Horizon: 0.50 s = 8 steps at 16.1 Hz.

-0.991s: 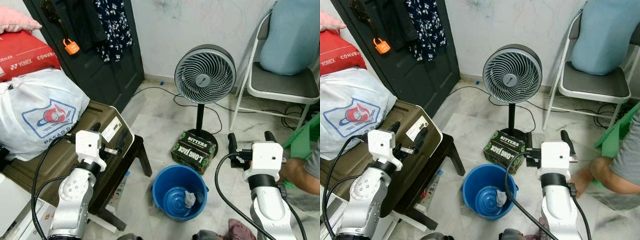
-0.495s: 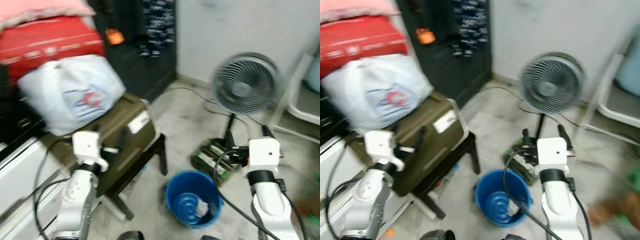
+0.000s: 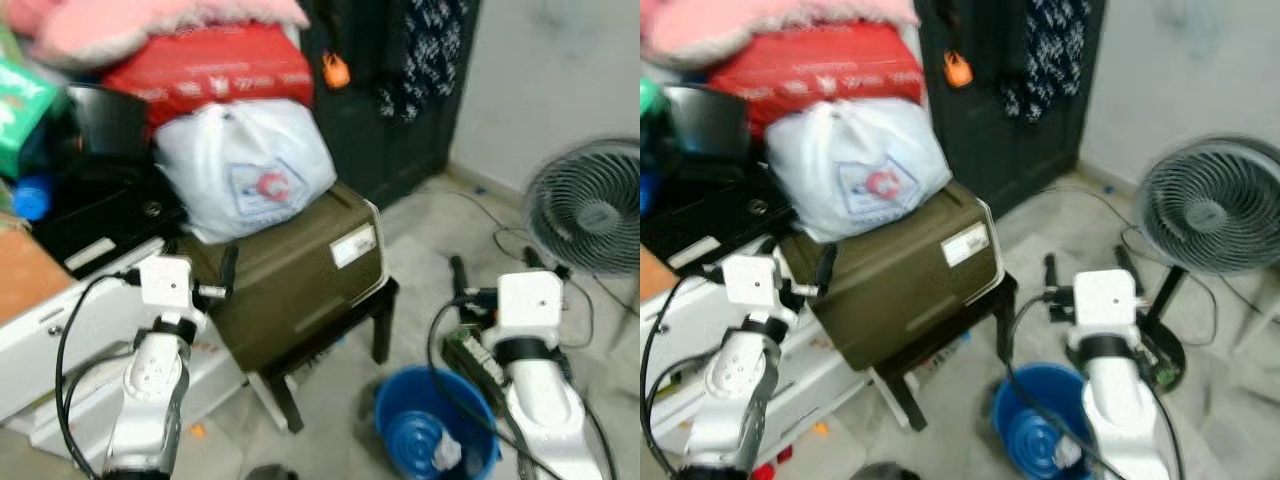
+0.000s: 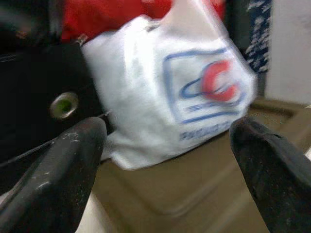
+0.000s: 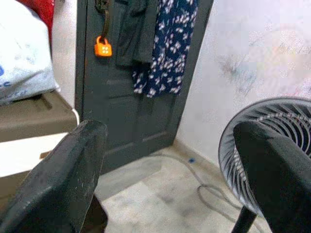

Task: Clean up the room

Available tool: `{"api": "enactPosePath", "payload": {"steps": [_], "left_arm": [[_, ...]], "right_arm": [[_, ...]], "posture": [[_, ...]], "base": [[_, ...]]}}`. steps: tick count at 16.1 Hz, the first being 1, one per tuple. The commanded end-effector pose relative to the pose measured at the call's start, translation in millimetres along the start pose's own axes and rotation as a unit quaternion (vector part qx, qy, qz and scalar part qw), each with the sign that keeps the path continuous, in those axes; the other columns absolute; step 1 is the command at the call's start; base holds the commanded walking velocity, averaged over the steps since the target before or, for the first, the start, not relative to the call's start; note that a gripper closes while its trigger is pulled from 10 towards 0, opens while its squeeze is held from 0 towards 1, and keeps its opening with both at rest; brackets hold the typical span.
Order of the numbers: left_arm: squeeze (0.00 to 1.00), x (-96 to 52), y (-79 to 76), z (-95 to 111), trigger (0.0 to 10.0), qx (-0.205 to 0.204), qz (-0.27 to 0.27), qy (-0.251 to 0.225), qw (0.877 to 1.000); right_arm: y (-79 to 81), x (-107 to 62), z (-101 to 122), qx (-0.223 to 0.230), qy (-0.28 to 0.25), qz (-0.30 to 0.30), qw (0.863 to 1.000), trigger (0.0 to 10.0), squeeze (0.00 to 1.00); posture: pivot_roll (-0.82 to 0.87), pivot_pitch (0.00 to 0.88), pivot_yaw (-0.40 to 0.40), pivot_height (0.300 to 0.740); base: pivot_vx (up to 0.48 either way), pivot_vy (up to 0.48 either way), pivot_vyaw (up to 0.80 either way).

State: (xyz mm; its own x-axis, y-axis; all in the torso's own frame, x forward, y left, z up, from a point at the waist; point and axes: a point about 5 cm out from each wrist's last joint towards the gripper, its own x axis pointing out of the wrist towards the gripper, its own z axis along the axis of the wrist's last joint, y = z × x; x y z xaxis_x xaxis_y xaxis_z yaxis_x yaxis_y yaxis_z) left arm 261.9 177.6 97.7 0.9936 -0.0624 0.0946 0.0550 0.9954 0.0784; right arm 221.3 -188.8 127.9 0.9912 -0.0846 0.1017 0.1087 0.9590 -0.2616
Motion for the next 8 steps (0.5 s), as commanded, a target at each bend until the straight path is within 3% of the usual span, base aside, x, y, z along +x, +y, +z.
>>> {"api": "enactPosePath", "payload": {"steps": [1,6,8], "left_arm": [[0.00,0.0,5.1,-1.0,10.0,0.014,0.016,0.005,1.000],[0.00,-1.6,14.4,-5.0,10.0,0.034,0.066,0.021,0.997],[0.00,6.0,13.9,-6.6,10.0,0.039,0.061,0.028,0.997]], "right_arm": [[1.8,0.8,2.4,0.007,-0.001,0.004,1.000,10.0,0.00],[4.6,-8.4,3.8,0.011,0.004,0.007,1.000,10.0,0.00],[11.5,-0.7,7.0,0.017,-0.005,0.020,1.000,10.0,0.00]], "posture": [[-0.21,0.000,0.093,0.740],[-0.20,0.000,0.091,0.740],[-0.20,0.000,0.085,0.740]], "base": [[0.000,0.000,0.80],[0.000,0.000,0.80],[0.000,0.000,0.80]]}}
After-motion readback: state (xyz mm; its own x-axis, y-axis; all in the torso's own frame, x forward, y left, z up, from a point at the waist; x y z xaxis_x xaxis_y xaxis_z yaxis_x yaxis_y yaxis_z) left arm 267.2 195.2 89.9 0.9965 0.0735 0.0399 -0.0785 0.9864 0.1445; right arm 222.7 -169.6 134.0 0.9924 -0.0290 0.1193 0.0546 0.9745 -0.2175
